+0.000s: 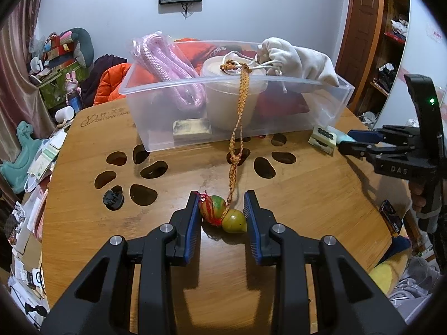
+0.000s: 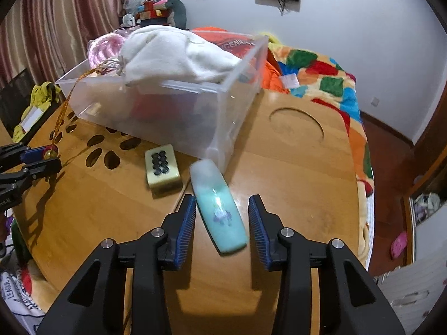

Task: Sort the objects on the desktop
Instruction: 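Grasp the gourd keychain with the left gripper while the right grasps the mint bottle, then carry the keychain and mint bottle into the box and open both grippers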

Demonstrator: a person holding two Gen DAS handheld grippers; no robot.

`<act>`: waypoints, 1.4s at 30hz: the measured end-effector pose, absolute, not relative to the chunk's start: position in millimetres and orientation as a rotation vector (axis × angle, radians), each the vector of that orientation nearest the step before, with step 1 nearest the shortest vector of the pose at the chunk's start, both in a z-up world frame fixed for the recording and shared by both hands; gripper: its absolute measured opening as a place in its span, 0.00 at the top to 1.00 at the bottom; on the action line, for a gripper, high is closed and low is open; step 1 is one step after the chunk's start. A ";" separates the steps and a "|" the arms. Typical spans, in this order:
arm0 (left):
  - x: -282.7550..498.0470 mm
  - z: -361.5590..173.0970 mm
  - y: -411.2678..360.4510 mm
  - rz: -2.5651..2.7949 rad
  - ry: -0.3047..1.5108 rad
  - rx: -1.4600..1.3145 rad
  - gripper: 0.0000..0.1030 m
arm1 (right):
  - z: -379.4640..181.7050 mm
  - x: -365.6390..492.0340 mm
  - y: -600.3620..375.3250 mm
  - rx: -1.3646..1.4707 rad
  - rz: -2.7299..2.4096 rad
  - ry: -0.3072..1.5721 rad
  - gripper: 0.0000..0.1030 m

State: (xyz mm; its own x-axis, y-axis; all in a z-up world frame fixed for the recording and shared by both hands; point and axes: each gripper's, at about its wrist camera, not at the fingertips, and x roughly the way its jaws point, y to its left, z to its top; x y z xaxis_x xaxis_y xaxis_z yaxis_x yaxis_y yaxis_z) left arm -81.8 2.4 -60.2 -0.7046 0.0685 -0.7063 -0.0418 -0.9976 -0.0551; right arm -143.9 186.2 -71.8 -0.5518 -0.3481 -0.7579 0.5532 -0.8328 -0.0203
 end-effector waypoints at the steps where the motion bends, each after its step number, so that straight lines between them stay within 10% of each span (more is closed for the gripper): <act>1: -82.0 -58.8 1.3 2.847 -0.063 -1.177 0.70 | -71.8 -144.0 185.2 1.073 -2.359 0.348 0.65; 28: -88.5 -66.4 12.5 2.822 -0.003 -1.163 0.62 | -43.9 -105.7 206.7 1.004 -2.406 0.173 0.77; 31: -92.1 -66.9 17.5 2.835 0.032 -1.146 0.74 | -45.2 -105.0 203.8 1.005 -2.399 0.165 0.77; 42: -84.3 -47.4 1.8 2.872 -0.055 -1.055 0.74 | -19.3 -101.9 201.3 0.902 -2.427 0.122 0.77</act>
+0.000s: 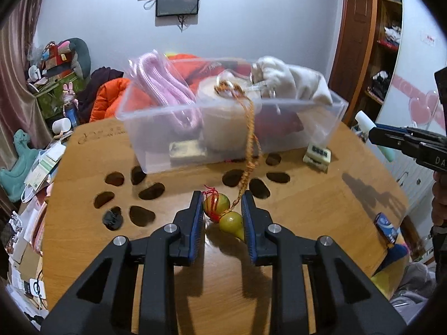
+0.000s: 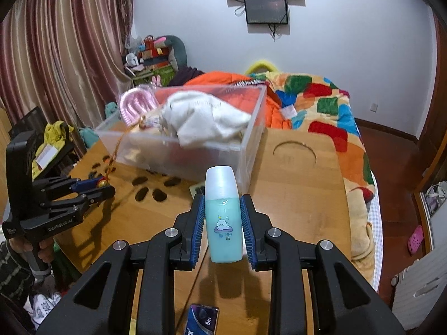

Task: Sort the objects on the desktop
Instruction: 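Carry the keychain and mint bottle into the box and open both grippers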

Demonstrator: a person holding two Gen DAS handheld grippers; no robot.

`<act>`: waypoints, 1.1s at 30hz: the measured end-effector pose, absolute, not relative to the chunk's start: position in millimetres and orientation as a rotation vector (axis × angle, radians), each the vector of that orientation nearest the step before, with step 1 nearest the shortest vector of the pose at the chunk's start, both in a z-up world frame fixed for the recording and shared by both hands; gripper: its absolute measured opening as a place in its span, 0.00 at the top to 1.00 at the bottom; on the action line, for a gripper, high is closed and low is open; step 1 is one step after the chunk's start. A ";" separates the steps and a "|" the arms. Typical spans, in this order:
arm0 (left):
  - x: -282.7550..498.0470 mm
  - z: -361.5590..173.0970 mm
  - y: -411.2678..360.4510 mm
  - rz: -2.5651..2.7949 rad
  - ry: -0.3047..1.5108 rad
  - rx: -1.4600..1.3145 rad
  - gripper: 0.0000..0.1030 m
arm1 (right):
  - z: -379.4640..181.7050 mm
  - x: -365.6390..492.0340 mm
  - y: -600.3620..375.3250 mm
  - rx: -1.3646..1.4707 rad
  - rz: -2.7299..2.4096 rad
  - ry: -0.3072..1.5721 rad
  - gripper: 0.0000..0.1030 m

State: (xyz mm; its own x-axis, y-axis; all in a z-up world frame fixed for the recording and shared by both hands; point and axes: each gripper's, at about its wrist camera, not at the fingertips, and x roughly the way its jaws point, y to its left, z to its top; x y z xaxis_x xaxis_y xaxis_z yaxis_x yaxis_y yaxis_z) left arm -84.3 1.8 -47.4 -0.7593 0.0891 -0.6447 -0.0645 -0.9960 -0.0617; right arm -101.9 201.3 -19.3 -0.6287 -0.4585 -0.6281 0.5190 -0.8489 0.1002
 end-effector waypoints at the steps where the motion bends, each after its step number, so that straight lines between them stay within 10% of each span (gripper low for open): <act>1: -83.3 -43.2 -0.2 2.882 -0.060 -1.039 0.74 | -16.9 -102.5 201.5 0.894 -2.429 0.113 0.77; 33: -134.0 5.4 -39.0 2.976 -0.090 -0.855 0.74 | 8.2 -149.4 161.7 0.813 -2.470 0.147 0.77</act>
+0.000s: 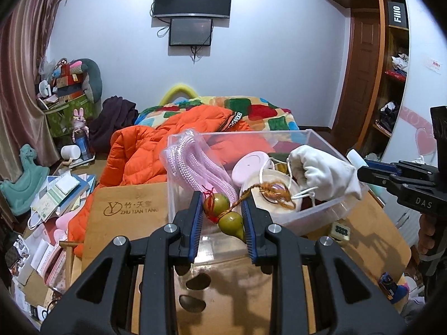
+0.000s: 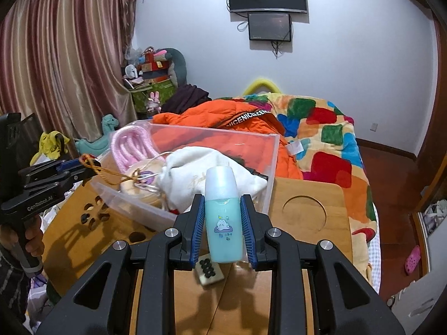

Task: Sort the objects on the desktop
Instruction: 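Carry the keychain and mint bottle into the box and open both grippers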

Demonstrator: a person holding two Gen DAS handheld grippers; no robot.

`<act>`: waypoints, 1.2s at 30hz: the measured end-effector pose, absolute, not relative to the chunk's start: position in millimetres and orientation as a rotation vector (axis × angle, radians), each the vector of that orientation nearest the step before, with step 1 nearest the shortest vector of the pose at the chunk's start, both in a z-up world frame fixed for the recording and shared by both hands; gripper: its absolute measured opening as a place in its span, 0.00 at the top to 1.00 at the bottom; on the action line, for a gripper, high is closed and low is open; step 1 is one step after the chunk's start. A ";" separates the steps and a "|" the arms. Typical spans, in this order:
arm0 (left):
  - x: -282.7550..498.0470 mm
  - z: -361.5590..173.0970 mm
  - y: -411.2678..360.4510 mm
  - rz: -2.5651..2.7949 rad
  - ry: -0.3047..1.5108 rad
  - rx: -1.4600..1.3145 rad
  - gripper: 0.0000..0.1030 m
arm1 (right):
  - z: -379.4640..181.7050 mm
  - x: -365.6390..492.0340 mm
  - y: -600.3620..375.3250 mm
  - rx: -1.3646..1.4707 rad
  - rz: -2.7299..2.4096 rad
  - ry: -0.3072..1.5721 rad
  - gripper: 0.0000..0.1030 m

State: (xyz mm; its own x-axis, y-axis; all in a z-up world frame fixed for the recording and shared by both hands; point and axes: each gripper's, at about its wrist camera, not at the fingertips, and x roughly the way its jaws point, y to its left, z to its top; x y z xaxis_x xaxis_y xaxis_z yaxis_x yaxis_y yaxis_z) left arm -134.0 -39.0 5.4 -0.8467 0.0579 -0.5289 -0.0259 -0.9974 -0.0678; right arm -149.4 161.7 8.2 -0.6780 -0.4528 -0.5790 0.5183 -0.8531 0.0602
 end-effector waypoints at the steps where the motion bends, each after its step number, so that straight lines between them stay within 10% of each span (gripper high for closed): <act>1: -136.0 4.5 -39.2 2.976 -0.089 -0.861 0.74 | 7.2 -152.3 161.2 0.820 -2.468 0.143 0.77; 36: -123.0 7.5 -28.3 2.951 -0.085 -0.895 0.67 | 12.1 -137.2 161.0 0.810 -2.506 0.199 0.62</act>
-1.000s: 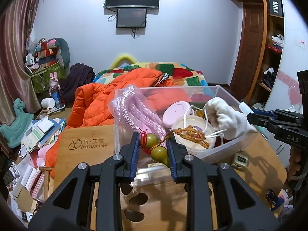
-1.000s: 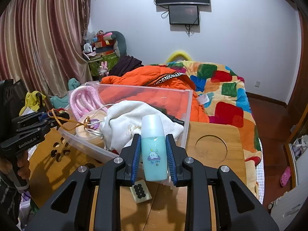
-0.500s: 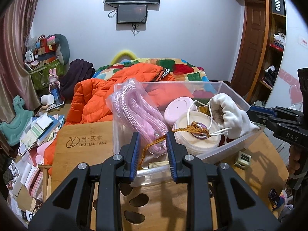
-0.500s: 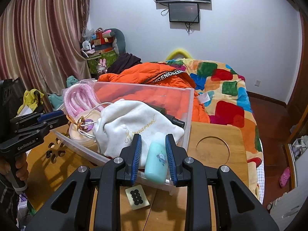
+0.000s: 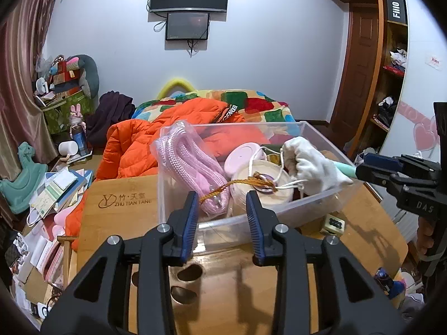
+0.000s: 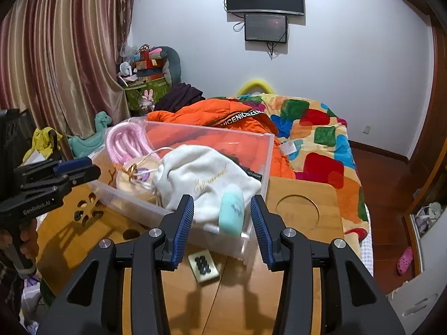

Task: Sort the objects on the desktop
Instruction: 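Carry the keychain and mint bottle into the box and open both grippers, then move the right gripper to the blue Max card box and grasp it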

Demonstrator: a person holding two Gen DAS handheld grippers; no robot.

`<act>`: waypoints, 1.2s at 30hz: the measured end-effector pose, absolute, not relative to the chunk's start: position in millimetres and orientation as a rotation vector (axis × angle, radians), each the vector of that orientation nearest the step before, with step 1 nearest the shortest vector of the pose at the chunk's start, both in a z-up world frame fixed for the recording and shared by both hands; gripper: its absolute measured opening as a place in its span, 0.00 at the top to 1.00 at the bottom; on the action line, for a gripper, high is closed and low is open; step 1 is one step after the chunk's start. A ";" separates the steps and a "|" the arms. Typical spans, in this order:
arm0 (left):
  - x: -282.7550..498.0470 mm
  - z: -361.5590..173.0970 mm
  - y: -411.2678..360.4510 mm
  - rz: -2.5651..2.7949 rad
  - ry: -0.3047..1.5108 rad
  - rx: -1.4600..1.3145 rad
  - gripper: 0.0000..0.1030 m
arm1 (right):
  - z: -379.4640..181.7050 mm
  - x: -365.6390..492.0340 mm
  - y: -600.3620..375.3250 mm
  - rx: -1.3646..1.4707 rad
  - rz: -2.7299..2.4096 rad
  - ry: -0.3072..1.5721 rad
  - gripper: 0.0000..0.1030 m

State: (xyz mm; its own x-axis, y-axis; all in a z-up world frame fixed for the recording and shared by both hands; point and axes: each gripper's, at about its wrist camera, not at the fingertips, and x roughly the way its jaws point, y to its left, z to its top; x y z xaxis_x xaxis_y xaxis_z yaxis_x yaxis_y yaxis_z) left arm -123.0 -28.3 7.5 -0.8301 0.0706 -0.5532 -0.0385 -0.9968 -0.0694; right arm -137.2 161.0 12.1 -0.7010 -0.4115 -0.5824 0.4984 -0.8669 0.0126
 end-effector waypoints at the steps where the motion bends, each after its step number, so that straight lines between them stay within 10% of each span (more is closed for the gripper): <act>1: -121.5 8.5 -26.8 2.951 -0.083 -0.894 0.66 | 12.0 -135.2 162.1 0.813 -2.507 0.201 0.62; 11: -94.0 19.2 -10.2 2.977 -0.060 -0.865 0.32 | 9.6 -102.1 178.0 0.817 -2.512 0.157 0.54; 36: -53.9 -8.1 55.9 2.875 -0.044 -0.962 0.17 | -79.9 -16.1 220.0 1.050 -2.424 0.212 0.59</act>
State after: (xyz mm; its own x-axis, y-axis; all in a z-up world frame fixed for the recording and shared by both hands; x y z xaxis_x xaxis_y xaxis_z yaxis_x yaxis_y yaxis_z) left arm -53.9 55.9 -8.1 -0.7934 0.1127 -0.5982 -0.0942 -0.9936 -0.0623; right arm -16.1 220.0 -79.9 -0.5864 -0.3719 -0.7196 0.4911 -0.8697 0.0493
